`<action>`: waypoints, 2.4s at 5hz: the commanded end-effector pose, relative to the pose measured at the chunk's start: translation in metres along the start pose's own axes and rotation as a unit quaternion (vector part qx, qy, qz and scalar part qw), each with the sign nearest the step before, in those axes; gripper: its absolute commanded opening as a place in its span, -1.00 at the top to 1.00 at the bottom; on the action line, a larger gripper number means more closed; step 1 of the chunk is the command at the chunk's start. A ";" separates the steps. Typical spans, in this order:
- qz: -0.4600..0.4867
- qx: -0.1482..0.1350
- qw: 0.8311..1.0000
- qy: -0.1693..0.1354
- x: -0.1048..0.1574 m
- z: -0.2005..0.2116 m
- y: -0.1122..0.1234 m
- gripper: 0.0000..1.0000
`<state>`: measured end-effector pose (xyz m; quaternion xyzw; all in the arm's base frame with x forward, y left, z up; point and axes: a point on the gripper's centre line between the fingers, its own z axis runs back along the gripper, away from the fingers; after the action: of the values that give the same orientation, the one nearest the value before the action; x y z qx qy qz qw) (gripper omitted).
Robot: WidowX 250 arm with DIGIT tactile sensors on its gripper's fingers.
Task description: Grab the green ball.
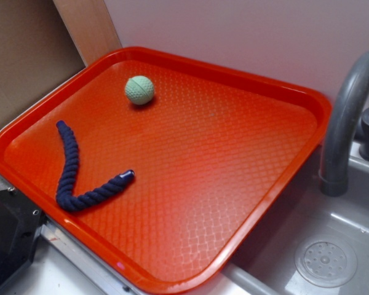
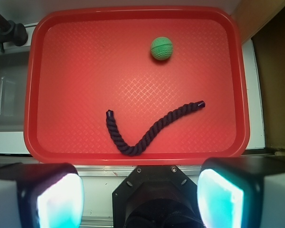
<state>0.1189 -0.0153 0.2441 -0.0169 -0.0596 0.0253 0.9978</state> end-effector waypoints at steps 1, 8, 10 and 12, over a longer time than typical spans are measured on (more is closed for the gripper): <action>0.000 0.000 1.000 0.000 0.000 0.000 0.000 -1.00; -0.047 0.012 0.998 -0.050 0.151 -0.211 0.059 -1.00; -0.027 0.009 0.999 -0.022 0.134 -0.226 0.043 1.00; -0.048 0.028 0.998 -0.020 0.129 -0.233 0.041 1.00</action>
<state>0.2695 0.0308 0.0210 0.0121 -0.0673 -0.0075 0.9976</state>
